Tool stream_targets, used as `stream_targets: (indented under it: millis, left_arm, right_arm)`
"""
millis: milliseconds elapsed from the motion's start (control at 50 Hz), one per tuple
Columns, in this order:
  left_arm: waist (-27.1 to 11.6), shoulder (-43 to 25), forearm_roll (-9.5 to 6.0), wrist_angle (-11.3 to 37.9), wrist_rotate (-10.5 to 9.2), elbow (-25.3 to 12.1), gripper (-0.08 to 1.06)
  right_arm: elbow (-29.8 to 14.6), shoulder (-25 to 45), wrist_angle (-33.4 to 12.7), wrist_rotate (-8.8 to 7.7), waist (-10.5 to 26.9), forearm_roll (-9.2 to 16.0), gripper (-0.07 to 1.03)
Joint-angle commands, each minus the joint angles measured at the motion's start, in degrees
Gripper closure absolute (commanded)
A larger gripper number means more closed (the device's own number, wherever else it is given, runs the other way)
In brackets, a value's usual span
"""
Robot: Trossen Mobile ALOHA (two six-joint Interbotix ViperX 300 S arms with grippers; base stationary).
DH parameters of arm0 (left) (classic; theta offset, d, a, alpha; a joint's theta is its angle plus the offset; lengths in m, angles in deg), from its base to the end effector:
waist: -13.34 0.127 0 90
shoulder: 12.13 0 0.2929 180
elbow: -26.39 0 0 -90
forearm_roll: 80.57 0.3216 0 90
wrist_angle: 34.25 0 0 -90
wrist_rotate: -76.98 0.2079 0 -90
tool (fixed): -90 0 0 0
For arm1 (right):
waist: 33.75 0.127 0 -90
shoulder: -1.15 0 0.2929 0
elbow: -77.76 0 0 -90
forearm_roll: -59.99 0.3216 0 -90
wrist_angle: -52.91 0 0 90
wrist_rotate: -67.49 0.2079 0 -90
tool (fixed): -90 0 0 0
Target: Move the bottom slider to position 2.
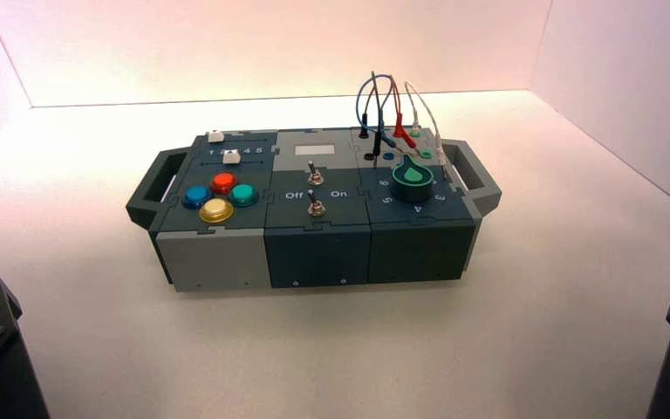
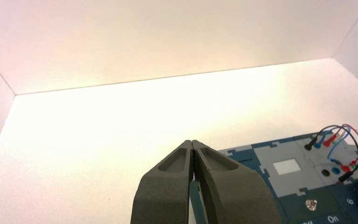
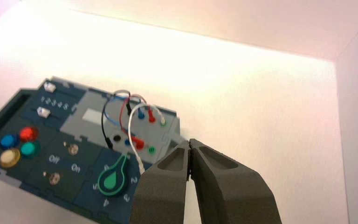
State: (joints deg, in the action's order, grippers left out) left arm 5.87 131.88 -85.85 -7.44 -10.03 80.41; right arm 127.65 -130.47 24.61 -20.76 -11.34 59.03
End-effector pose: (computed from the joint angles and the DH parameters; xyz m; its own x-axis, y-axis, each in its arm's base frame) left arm 0.2667 -0.0437 0.2057 0.8795 -0.1572 -0.4493 0.1532 0.9872 -0.0455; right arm 0.2694 0.1093 0.1758 0.7455 0.2988 -0.5957 -0.3666 0.9304 0.0080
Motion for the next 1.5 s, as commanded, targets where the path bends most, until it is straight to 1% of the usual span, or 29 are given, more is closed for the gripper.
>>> stream_targets:
  millis: [20,200,280,400,520,680,780,920,1000,1020,1040,1120,1140,1160,1180,1260,1380,1460,1500]
  left_arm:
    - [-1.41,-0.44,-0.09,1.58,0.26,-2.55,1.01]
    - [-6.06,-1.58,-0.09,8.88,0.18,-4.83,1.01]
    - [-7.21,-2.55,0.0,10.63,0.26,-5.63,1.01]
    - [-7.47,-2.81,0.09,11.25,0.26,-5.45,1.01]
    - [-7.56,-3.16,0.26,11.25,0.79,-5.54,1.01]
    - [-8.35,-6.24,0.0,11.34,0.88,-6.33,1.01]
    - [-10.46,-10.72,-0.26,11.16,0.88,-7.47,1.01]
    - [-15.64,-19.6,-0.26,10.55,0.44,-10.99,1.01]
    - [-20.04,-26.37,-0.35,10.55,0.44,-14.33,1.01]
    - [-20.48,-27.25,-0.35,10.55,0.35,-14.77,1.01]
    - [-21.97,-29.71,-0.35,10.55,0.35,-16.0,1.01]
    - [-24.79,-34.63,-0.44,10.63,-0.18,-18.46,1.01]
    - [-26.1,-37.18,-0.44,10.63,-0.35,-19.69,1.01]
    - [-26.37,-37.97,-0.44,10.63,-0.44,-20.04,1.01]
    - [-27.77,-42.19,-0.44,10.63,-0.35,-21.71,1.01]
    - [-28.92,-47.72,-0.44,10.63,-0.53,-23.38,1.01]
    - [-28.92,-54.84,-0.44,10.63,-0.44,-25.66,1.01]
    - [-28.92,-56.95,-0.44,10.81,-0.44,-26.28,1.01]
    - [-28.92,-61.17,-0.18,10.81,-0.35,-27.51,1.01]
  right_arm:
    - [-2.46,2.72,-1.23,0.09,0.18,0.97,0.99]
    - [-3.52,7.03,-4.13,-0.09,0.18,1.76,0.99]
    - [-4.04,8.35,-4.66,0.0,0.18,1.85,0.99]
    - [-4.66,8.44,-4.83,-0.09,0.26,1.85,0.99]
    - [-4.66,8.35,-4.83,0.0,0.26,1.85,0.99]
    - [-4.39,8.17,-4.75,0.0,0.26,2.02,0.99]
    - [-4.39,8.17,-4.75,-0.09,0.26,2.2,0.99]
    - [-4.39,8.17,-4.13,0.0,0.26,2.2,0.99]
    - [-4.39,8.17,-3.96,-0.09,0.26,2.2,0.99]
    - [-4.48,8.17,-4.04,0.0,0.26,2.2,0.99]
    - [-4.39,8.17,-4.04,-0.09,0.26,2.2,0.99]
    - [-4.31,8.26,-3.96,-0.09,0.26,2.11,0.99]
    - [-4.31,8.26,-3.96,0.0,0.26,2.11,0.99]
    - [-4.31,8.26,-3.96,0.0,0.18,2.11,0.99]
    - [-4.39,8.17,-3.96,-0.09,0.26,2.02,0.99]
    - [-4.39,8.09,-3.96,-0.18,0.26,2.02,0.99]
    - [-4.22,8.0,-3.87,-0.26,0.26,1.85,0.99]
    - [-4.22,8.0,-3.87,-0.26,0.18,1.85,0.99]
    - [-4.04,7.91,-3.87,-0.26,0.18,1.85,0.99]
